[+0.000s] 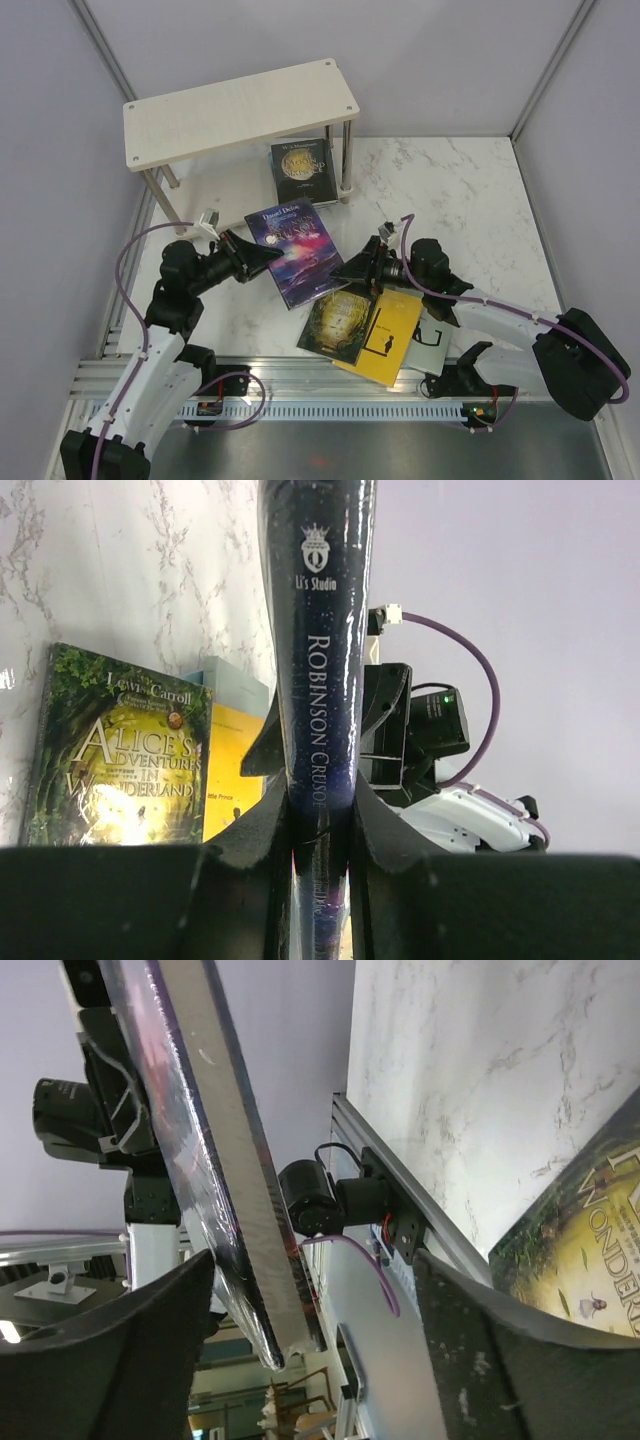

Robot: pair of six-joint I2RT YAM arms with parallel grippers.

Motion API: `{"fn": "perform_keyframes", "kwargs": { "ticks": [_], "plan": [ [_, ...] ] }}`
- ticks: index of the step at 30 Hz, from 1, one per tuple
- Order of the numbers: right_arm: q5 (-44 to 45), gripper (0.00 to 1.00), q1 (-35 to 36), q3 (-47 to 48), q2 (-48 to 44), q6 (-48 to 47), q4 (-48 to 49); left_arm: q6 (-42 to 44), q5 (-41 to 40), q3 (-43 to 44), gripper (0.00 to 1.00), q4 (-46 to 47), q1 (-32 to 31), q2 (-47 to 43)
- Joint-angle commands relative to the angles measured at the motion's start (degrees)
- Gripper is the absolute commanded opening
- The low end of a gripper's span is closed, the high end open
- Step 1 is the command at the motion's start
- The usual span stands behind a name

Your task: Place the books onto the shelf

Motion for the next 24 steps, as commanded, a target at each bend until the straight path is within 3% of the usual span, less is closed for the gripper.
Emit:
{"fn": "perform_keyframes", "kwargs": {
  "ticks": [1, 8, 11, 12, 15, 18, 19, 22, 24],
  "plan": [
    [2.62, 0.78, 0.34, -0.46, -0.27, 4.95, 9.72, -8.72, 2.04, -0.61, 0.02, 14.29, 0.10, -0.83],
    [5.26, 0.43, 0.43, 1.04, 0.17, 9.17, 15.08, -15.23, 3.09, -5.36, 0.02, 22.99, 0.10, 0.31],
    [5.08, 0.19, 0.43, 1.83, 0.61, 12.42, 18.69, -15.40, 3.35, -5.36, 0.02, 23.17, 0.01, 0.75],
    [4.65, 0.04, 0.43, 2.87, 0.78, 13.39, 18.96, -15.40, 3.44, -5.19, 0.02, 23.08, 0.10, 1.02],
    [2.62, 0.00, 0.43, 5.16, 0.44, 13.40, 18.26, -14.79, 4.05, -4.31, 0.09, 22.73, 0.10, 2.33],
    [2.44, 0.00, 0.43, 7.71, -2.02, 11.21, 12.47, -12.60, 5.11, -2.38, 0.35, 20.19, 0.10, 3.30],
    [2.88, 0.00, 0.43, 8.59, -3.94, 9.29, 7.67, -11.81, 5.63, -1.68, 0.55, 18.88, 0.10, 3.39],
    [4.46, 0.00, -0.27, 13.15, -6.85, 5.15, -2.35, -7.42, 5.99, 2.36, 0.86, 11.94, 0.10, 2.95],
    [4.03, 0.00, -1.58, 16.76, -7.47, 4.35, -5.29, -3.29, 5.82, 4.21, 0.93, 5.37, 0.10, 2.51]
  ]
}}
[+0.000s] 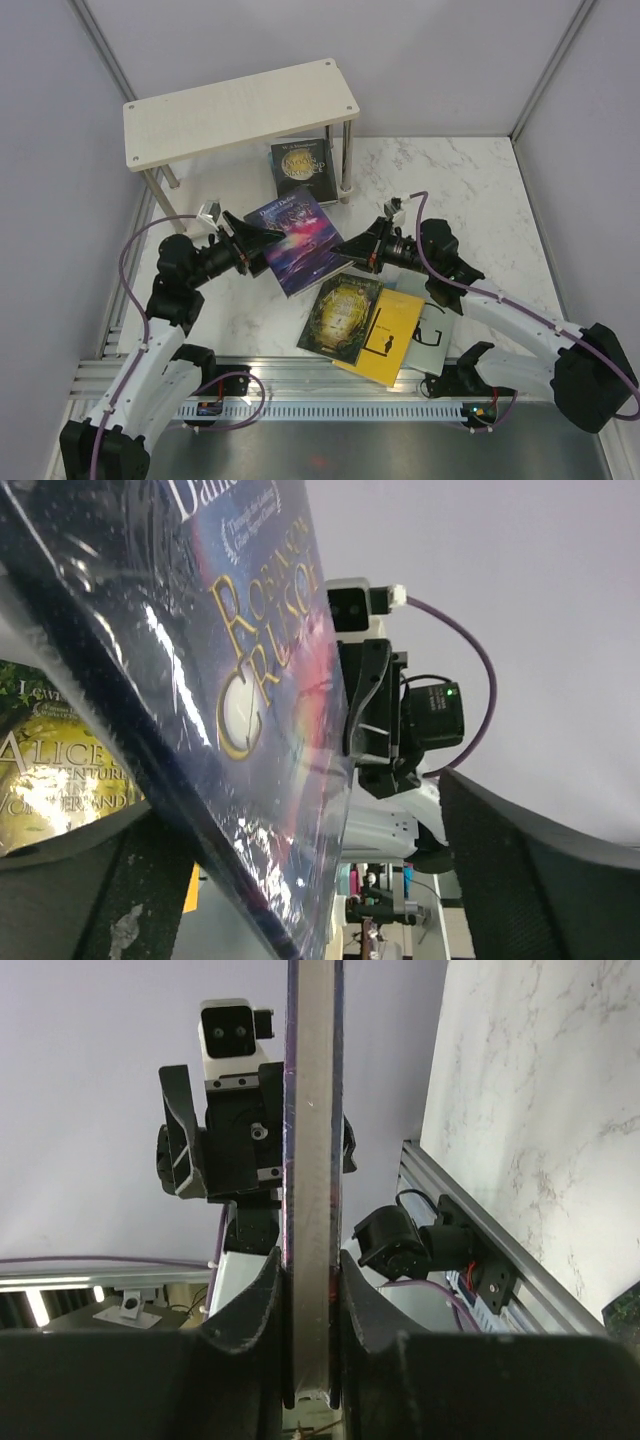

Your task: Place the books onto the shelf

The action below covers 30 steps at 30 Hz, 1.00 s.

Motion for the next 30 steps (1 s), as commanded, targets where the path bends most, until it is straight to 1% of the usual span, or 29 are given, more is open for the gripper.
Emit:
{"fn": "perform_keyframes", "kwargs": {
  "ticks": [1, 2, 3, 5, 8, 11, 15, 17, 20, 23, 26, 27, 29, 30],
  "plan": [
    [-0.10, 0.00, -1.92, 9.18, -4.59, -3.70, -3.78, 7.73, 2.47, 6.70, 0.99, -8.10, -0.10, -1.44],
    [-0.37, 0.00, -2.53, 11.28, -4.77, -4.22, -4.85, 9.75, 2.30, 7.33, 1.00, -9.86, -0.10, -1.62],
    [-0.37, 0.00, -3.85, 12.35, -5.12, -4.31, -6.07, 10.64, 1.51, 8.03, 1.00, -13.80, -0.10, -1.80],
    [-0.28, 0.00, -5.52, 15.15, -5.82, -5.01, -9.68, 12.22, 1.24, 9.35, 1.00, -15.41, -0.09, -2.50],
    [-1.42, 0.00, -9.12, 18.23, -6.09, -4.06, -10.83, 13.28, 1.15, 10.50, 1.00, -17.44, -0.10, -2.94],
    [-3.53, 0.00, -12.37, 23.07, -4.07, -3.79, -10.83, 14.42, 1.15, 11.03, 1.00, -18.76, -0.10, -3.64],
    [-7.30, 0.00, -14.14, 30.36, 1.19, -4.31, -11.10, 15.30, 1.06, 10.68, 1.00, -20.16, -0.09, -4.78],
    [-7.75, 0.00, -15.02, 33.95, 2.96, -4.32, -11.36, 15.74, 1.06, 10.41, 1.00, -20.86, -0.10, -5.31],
    [-7.31, 0.00, -15.55, 38.01, 6.82, -3.26, -9.87, 15.83, 1.15, 9.89, 1.00, -21.04, -0.10, -5.93],
    [-4.77, 0.00, -15.90, 42.05, 12.27, -1.59, -7.59, 16.01, 1.15, 9.88, 1.00, -21.31, -0.10, -6.10],
    [-2.05, 0.00, -16.07, 47.15, 19.47, -0.28, -7.05, 16.10, 1.24, 10.32, 0.99, -21.57, -0.10, -6.28],
    [-1.60, 0.00, -16.08, 48.99, 23.58, -0.19, -7.66, 16.10, 1.24, 10.58, 0.99, -21.92, -0.10, -6.37],
    [-0.38, 0.00, -15.99, 55.66, 27.82, -1.23, -10.29, 16.53, 1.42, 11.11, 0.99, -22.45, -0.01, -6.37],
    [0.76, 0.00, -15.99, 58.38, 32.10, -1.76, -14.48, 16.71, 1.16, 11.64, 0.99, -23.06, -0.09, -6.45]
  ]
}}
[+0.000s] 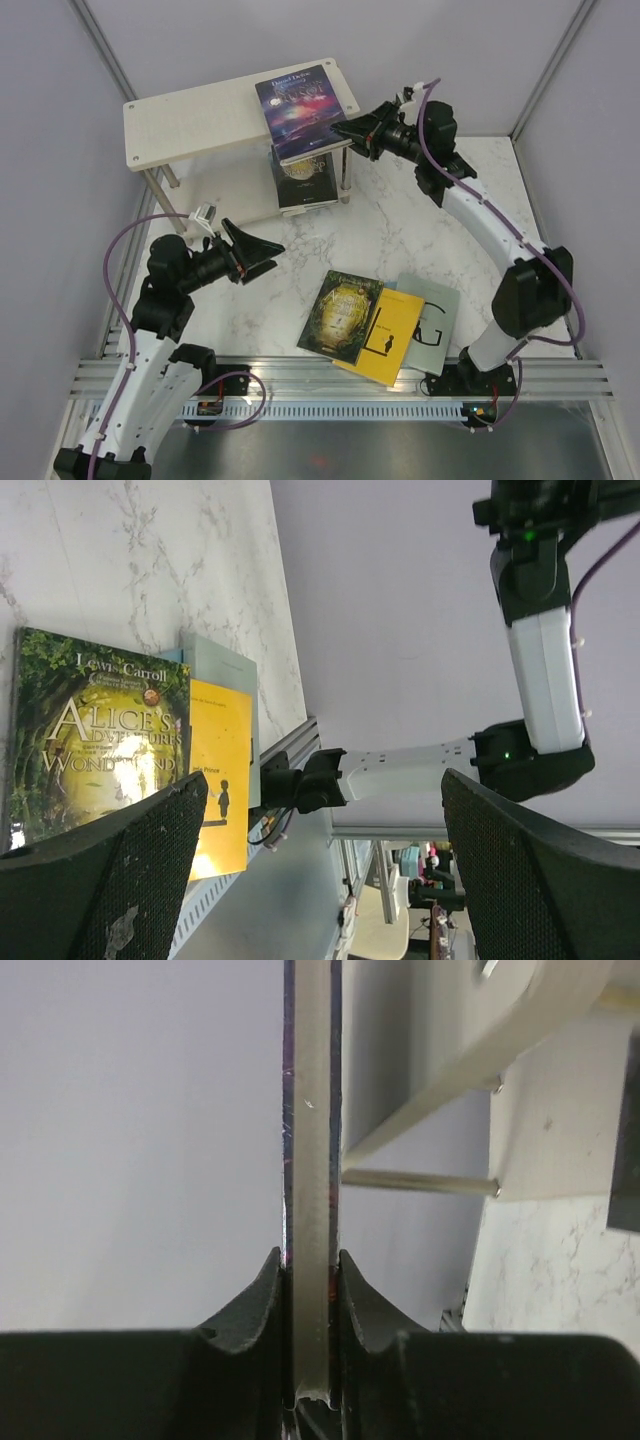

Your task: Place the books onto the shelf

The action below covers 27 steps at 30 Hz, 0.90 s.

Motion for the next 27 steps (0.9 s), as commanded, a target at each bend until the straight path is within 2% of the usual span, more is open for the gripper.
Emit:
{"fn": "perform_keyframes", "kwargs": {
  "ticks": [1, 2, 3, 4, 6, 7, 8, 13, 17, 20, 25, 27],
  "plan": [
    [4.55, 0.00, -0.36, 14.19, 7.26, 0.46, 0.09, 3.22, 0.85, 3.03, 0.99, -1.32, -0.10, -0.42],
    [4.64, 0.04, -0.45, 16.51, 9.20, 0.55, -0.98, 3.49, 0.93, 3.38, 0.98, -1.49, -0.10, -0.51],
    [5.17, 0.16, -0.45, 18.44, 12.26, 0.72, -2.38, 3.75, 0.85, 4.08, 0.98, -2.19, -0.01, -0.34],
    [5.17, 0.46, -0.45, 20.99, 13.42, 1.16, -2.74, 4.37, 0.93, 4.43, 0.98, -2.63, -0.09, -0.16],
    [5.43, 0.64, -0.54, 21.98, 14.66, 1.69, -3.27, 5.07, 0.93, 5.40, 0.98, -3.25, -0.10, 0.02],
    [5.87, 0.84, -0.62, 21.28, 14.49, 1.52, -3.54, 6.03, 0.93, 5.75, 0.98, -4.21, -0.10, 0.19],
    [5.96, 0.89, -0.80, 20.41, 13.71, 1.60, -3.63, 6.56, 0.76, 6.02, 0.98, -4.83, -0.10, 0.45],
    [5.17, 0.92, -0.80, 9.63, 9.93, 1.95, -2.49, 8.76, 0.50, 6.55, 0.98, -6.68, -0.10, 1.25],
    [3.77, 0.93, -0.71, 0.20, 5.98, 3.10, 3.48, 9.64, 0.41, 6.37, 0.98, -7.12, -0.10, 3.17],
    [2.63, 0.94, -1.32, -3.85, 2.64, -0.67, 2.88, 11.05, -0.47, 6.46, 0.98, -8.17, -0.10, 4.32],
    [2.53, 0.94, -2.64, -11.66, -6.06, -10.50, -4.49, 15.08, -1.61, 2.60, 0.98, -10.11, -0.10, 6.08],
    [3.76, 0.94, -2.65, -14.04, -11.07, -17.44, -12.73, 15.27, -1.97, 0.23, 0.97, -10.81, -0.10, 7.04]
  ]
}}
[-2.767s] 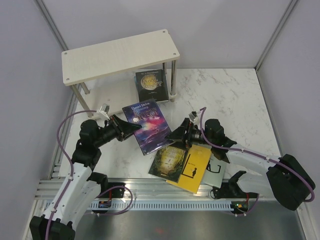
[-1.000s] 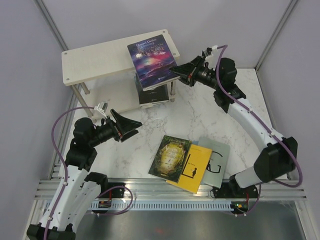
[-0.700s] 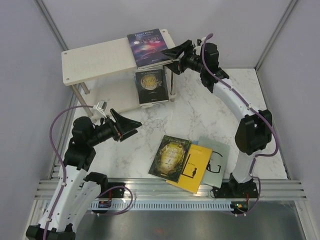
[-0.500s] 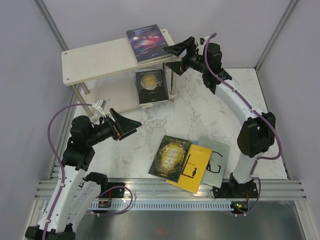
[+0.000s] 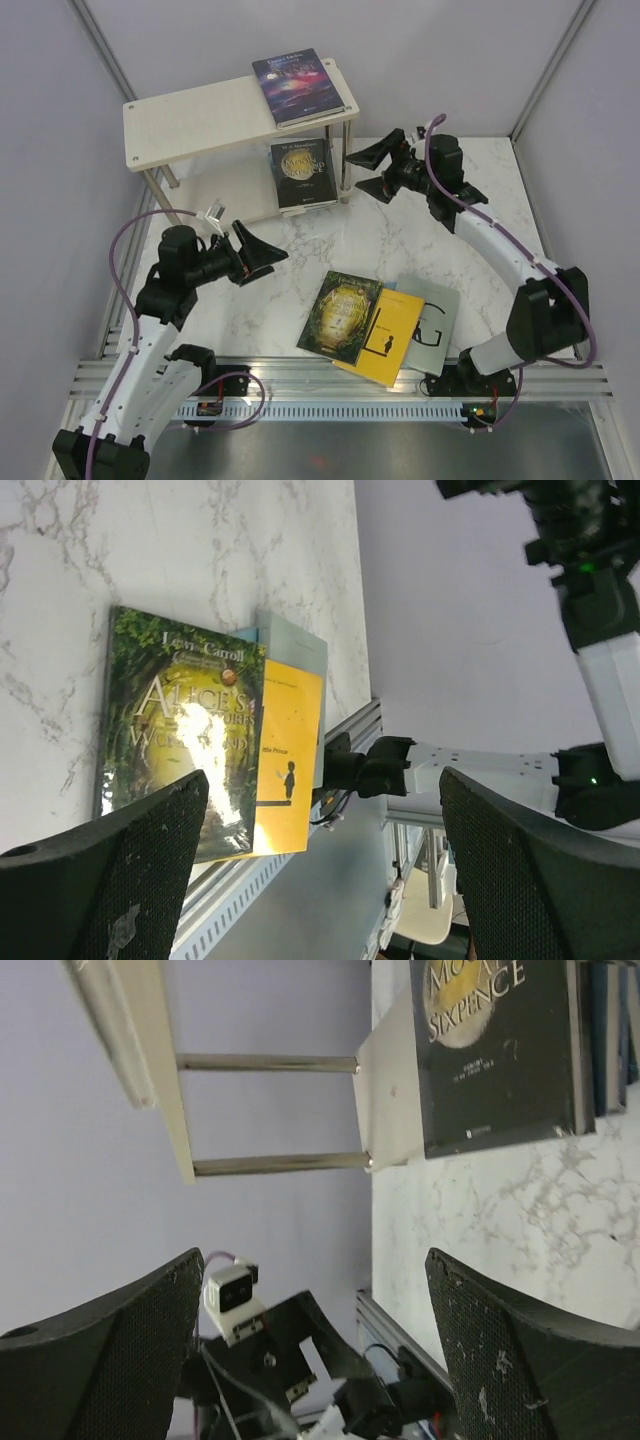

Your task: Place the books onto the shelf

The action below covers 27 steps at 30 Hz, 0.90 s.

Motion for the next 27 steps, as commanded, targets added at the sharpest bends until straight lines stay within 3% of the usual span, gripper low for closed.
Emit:
{"fn": "perform_keyframes", "kwargs": {
  "ticks": [1, 6, 11, 15, 21, 25, 27],
  "plan": [
    [1.01, 0.95, -0.57, -4.64, -10.25, -12.63, -9.54, 4.58, -0.48, -3.38, 0.97, -2.22, -0.10, 2.45],
    [4.87, 0.93, -0.04, -15.02, -20.36, -20.19, -24.48, 7.56, -1.71, -7.51, 0.97, -0.12, -0.62, 9.83],
    [10.15, 0.92, 6.01, -27.25, -26.78, -19.24, -27.76, 10.56, -0.13, -12.17, 0.96, 10.57, -2.20, 23.18],
    [18.66, 0.92, 13.48, -29.37, -25.65, -16.96, -32.50, 11.17, -0.91, -11.57, 0.96, 16.14, -7.11, 36.17],
    [24.91, 0.92, 16.74, -29.28, -22.39, -15.99, -42.34, 6.88, -2.06, -12.53, 0.95, 27.72, -14.59, 46.84],
    [24.66, 0.92, 17.97, -32.43, -23.27, -13.88, -42.18, 4.59, -1.18, -14.81, 0.95, 34.75, -17.84, 52.55],
    [22.65, 0.92, 18.15, -36.72, -23.10, -12.22, -37.71, 3.19, 0.04, -16.31, 0.95, 37.40, -18.90, 54.23]
  ]
}}
